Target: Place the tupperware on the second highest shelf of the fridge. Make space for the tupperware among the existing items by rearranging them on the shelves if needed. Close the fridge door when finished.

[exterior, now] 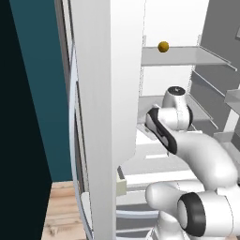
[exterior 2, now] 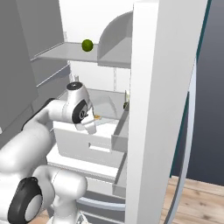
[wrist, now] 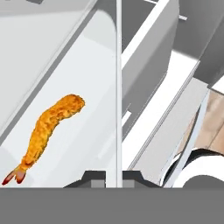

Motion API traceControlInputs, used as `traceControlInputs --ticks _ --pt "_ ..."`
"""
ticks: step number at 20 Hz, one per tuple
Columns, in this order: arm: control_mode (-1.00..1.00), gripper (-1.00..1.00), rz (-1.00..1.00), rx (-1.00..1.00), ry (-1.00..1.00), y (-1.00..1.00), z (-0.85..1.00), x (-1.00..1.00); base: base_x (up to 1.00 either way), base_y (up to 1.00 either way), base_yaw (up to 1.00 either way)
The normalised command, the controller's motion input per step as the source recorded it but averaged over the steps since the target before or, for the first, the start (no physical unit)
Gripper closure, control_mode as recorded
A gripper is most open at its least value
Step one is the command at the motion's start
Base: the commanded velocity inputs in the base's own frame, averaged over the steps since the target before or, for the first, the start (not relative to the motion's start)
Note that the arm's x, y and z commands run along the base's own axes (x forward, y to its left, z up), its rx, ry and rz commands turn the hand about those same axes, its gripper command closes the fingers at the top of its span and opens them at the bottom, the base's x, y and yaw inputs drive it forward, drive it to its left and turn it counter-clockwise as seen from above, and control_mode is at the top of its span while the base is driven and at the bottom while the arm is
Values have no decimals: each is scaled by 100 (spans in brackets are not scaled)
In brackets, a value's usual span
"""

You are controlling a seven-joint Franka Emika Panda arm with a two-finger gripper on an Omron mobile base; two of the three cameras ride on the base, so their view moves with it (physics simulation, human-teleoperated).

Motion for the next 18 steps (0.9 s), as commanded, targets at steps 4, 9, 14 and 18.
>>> traceControlInputs --ticks 4,9,14,18 --pt "-100 100 6 0 0 -3 0 38 0 0 0" --pt "-100 100 3 0 -4 -4 0 40 0 0 0" --pt "-100 100 0 0 -8 0 0 47 0 0 0" --pt "-100 100 0 0 -8 -2 0 47 0 0 0"
